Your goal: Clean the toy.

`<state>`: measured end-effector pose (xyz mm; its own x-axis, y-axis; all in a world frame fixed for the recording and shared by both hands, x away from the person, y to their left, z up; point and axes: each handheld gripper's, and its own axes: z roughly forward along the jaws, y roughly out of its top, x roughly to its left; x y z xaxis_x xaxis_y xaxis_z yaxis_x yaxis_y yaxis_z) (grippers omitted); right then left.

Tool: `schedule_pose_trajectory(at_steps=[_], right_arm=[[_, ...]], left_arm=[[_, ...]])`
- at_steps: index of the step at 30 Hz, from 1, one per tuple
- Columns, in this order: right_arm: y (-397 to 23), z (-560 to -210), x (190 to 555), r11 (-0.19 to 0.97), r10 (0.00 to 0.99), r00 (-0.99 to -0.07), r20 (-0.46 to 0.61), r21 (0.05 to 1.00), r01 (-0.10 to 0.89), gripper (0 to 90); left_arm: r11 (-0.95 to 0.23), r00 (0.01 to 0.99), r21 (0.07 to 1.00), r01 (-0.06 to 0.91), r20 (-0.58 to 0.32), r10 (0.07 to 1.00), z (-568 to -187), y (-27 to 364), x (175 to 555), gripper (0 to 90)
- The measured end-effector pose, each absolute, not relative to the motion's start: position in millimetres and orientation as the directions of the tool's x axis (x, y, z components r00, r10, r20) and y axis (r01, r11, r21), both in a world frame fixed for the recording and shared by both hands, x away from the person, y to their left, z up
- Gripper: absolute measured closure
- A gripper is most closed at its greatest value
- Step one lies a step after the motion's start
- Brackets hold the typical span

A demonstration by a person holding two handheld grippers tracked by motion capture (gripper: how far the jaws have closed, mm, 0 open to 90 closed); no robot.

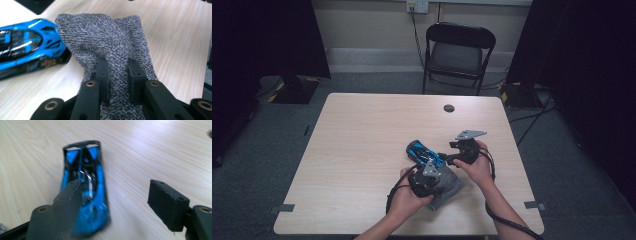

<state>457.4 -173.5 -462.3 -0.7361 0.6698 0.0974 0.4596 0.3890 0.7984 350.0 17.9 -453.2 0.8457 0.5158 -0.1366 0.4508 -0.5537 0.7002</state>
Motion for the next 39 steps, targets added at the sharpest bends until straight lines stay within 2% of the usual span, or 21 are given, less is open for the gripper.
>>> schedule_pose_trajectory(at_steps=[15,21,25,28,32,36,39], right_arm=[[-254,-464,439,0.331,0.753,-0.65,0.101,0.796,0.507,27.4],[-276,-469,429,0.315,0.769,-0.63,0.107,0.794,0.519,27.7],[-281,-472,423,0.318,0.767,-0.633,0.104,0.796,0.516,28.0],[-281,-472,418,0.33,0.764,-0.638,0.094,0.793,0.512,28.0],[-281,-475,410,0.344,0.764,-0.64,0.084,0.786,0.514,28.3],[-281,-479,401,0.344,0.766,-0.637,0.086,0.782,0.52,28.5],[-282,-482,393,0.346,0.769,-0.634,0.085,0.779,0.524,28.7]], left_arm=[[-0.577,0.858,0.692,0.434,-0.121,0.5,-460,-51,374,74.2],[-0.575,0.848,0.683,0.45,-0.126,0.515,-463,-66,385,73.3],[-0.567,0.841,0.684,0.46,-0.13,0.525,-468,-67,391,69.4],[-0.557,0.852,0.711,0.429,-0.114,0.51,-471,-63,393,56.4],[-0.561,0.87,0.728,0.393,-0.097,0.484,-463,-49,391,45.9],[-0.557,0.869,0.731,0.393,-0.097,0.486,-456,-28,392,44.3],[-0.552,0.861,0.725,0.412,-0.111,0.496,-456,-16,393,47.5]])
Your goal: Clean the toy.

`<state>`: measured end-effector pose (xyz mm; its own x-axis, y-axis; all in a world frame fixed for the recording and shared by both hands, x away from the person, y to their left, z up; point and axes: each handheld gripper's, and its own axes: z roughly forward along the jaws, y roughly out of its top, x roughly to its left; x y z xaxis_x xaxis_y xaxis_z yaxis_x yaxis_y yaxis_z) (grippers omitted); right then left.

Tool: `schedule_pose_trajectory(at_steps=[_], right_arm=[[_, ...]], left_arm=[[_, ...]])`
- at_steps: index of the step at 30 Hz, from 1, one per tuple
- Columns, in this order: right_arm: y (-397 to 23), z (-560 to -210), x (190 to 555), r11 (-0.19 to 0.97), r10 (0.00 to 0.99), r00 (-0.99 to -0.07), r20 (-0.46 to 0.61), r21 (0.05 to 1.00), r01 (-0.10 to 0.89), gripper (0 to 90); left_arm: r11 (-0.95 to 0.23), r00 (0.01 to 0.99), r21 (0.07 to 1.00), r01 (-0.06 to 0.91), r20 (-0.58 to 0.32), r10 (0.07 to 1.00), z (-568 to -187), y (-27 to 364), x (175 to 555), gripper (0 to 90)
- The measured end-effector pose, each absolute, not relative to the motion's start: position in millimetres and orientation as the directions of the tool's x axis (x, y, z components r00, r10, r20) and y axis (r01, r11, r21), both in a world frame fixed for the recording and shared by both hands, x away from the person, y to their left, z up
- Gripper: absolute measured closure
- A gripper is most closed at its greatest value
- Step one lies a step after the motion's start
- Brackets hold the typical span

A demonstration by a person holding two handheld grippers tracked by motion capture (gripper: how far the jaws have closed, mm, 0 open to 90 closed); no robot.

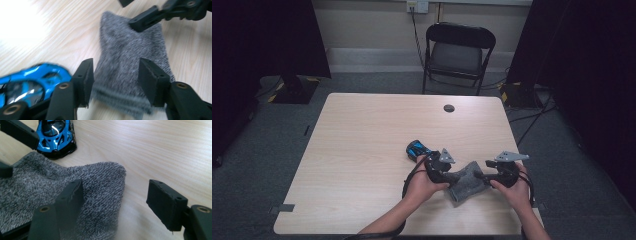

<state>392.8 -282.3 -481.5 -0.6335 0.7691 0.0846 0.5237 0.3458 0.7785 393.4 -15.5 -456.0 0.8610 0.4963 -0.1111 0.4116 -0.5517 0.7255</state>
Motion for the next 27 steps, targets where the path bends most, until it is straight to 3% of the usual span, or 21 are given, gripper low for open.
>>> schedule_pose_trajectory(at_steps=[9,14,27], right_arm=[[-286,-470,372,0.362,0.747,-0.66,0.077,0.785,0.502,28.0],[-283,-484,370,0.402,0.737,-0.673,0.071,0.754,0.519,28.2],[-274,-490,406,0.403,0.779,-0.626,0.03,0.742,0.536,28.0]], left_arm=[[-0.555,0.843,0.705,0.441,-0.113,0.526,-461,-6,400,55.4],[-0.579,0.849,0.676,0.456,-0.135,0.511,-472,-12,396,58.8],[-0.614,0.902,0.677,0.407,-0.193,0.385,-473,-43,371,59.7]])
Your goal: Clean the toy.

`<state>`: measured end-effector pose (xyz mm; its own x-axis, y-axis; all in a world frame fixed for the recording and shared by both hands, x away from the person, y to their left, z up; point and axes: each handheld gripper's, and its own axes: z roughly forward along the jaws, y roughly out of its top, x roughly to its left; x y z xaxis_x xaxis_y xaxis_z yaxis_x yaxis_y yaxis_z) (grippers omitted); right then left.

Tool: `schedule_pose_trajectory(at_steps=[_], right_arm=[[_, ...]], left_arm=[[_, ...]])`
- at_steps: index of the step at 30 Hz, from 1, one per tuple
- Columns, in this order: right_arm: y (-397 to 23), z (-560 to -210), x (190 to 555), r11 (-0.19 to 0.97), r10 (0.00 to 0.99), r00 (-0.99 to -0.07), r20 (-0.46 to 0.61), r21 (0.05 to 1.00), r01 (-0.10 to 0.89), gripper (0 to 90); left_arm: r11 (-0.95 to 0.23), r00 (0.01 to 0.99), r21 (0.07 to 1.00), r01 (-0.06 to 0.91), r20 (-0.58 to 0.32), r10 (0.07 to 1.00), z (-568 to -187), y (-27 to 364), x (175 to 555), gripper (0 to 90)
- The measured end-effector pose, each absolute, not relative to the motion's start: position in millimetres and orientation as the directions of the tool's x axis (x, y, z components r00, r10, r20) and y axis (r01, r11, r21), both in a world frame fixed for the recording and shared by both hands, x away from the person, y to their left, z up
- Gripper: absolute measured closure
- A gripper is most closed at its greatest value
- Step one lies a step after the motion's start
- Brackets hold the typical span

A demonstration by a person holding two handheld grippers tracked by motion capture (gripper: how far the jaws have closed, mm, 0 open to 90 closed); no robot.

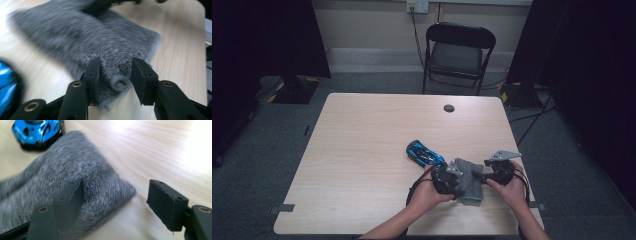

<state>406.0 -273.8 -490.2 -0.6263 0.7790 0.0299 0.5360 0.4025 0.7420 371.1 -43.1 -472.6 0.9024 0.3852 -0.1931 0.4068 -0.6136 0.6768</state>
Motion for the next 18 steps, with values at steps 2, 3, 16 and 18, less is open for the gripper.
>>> schedule_pose_trajectory(at_steps=[2,3,16,18], right_arm=[[-271,-489,411,0.405,0.783,-0.622,0.023,0.74,0.538,28.2],[-269,-488,413,0.406,0.786,-0.617,0.017,0.739,0.538,28.4],[-253,-469,393,0.319,0.778,-0.619,0.103,0.784,0.532,28.6],[-247,-470,389,0.313,0.765,-0.632,0.125,0.786,0.533,28.7]], left_arm=[[-0.615,0.906,0.68,0.399,-0.186,0.381,-473,-50,372,59.1],[-0.611,0.905,0.684,0.398,-0.184,0.384,-472,-51,372,58.6],[-0.542,0.848,0.744,0.391,-0.062,0.527,-440,12,408,31.0],[-0.536,0.831,0.747,0.392,-0.037,0.556,-438,24,418,28.4]])
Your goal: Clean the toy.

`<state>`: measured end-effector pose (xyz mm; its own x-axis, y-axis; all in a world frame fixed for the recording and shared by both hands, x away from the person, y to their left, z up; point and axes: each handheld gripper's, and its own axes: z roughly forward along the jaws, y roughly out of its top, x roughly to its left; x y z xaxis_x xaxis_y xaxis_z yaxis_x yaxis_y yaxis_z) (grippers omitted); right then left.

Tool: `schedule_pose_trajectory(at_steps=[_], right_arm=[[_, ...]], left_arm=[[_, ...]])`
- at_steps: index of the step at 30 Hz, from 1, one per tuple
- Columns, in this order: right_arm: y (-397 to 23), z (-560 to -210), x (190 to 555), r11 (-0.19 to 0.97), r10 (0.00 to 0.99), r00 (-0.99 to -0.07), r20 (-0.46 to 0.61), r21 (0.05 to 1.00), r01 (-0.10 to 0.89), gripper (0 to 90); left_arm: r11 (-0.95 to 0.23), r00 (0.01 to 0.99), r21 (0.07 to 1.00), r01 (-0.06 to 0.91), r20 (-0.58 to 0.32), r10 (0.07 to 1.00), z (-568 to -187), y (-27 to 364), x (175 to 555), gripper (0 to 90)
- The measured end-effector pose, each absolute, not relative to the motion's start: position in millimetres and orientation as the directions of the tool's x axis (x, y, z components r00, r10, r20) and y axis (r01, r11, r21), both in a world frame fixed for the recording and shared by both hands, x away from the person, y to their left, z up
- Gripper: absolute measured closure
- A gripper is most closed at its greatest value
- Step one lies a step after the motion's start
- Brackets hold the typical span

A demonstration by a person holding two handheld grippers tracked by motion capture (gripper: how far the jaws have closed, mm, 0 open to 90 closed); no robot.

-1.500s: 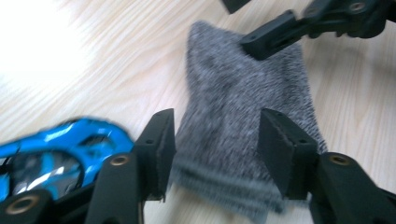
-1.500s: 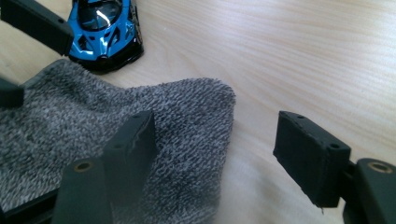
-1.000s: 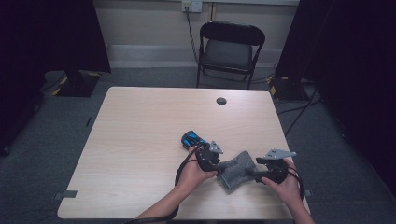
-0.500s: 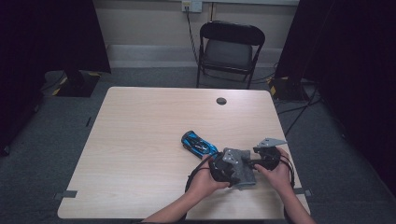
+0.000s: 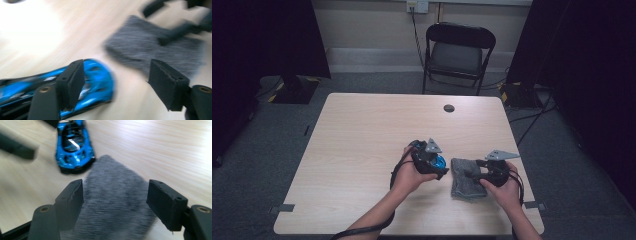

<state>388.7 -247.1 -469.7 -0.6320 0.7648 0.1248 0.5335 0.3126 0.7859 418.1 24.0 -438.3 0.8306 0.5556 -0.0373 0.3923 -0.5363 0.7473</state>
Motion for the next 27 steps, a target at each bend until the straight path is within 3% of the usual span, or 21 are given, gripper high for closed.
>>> schedule_pose_trajectory(at_steps=[8,11,17,20,27], right_arm=[[-232,-485,381,0.345,0.77,-0.626,0.121,0.747,0.568,28.5],[-231,-491,381,0.34,0.777,-0.618,0.119,0.747,0.571,29.3],[-227,-493,380,0.372,0.784,-0.617,0.068,0.744,0.555,34.1],[-225,-494,380,0.377,0.79,-0.611,0.05,0.747,0.548,36.4],[-216,-494,382,0.356,0.805,-0.592,0.054,0.753,0.553,45.7]], left_arm=[[-0.523,0.791,0.726,0.447,-0.048,0.61,-454,49,451,23.2],[-0.548,0.812,0.721,0.424,-0.034,0.583,-460,50,456,22.0],[-0.551,0.812,0.716,0.429,-0.037,0.583,-467,44,464,21.4],[-0.55,0.807,0.71,0.44,-0.044,0.589,-468,42,464,16.9],[-0.586,0.812,0.71,0.391,0.033,0.582,-473,43,460,15.0]])
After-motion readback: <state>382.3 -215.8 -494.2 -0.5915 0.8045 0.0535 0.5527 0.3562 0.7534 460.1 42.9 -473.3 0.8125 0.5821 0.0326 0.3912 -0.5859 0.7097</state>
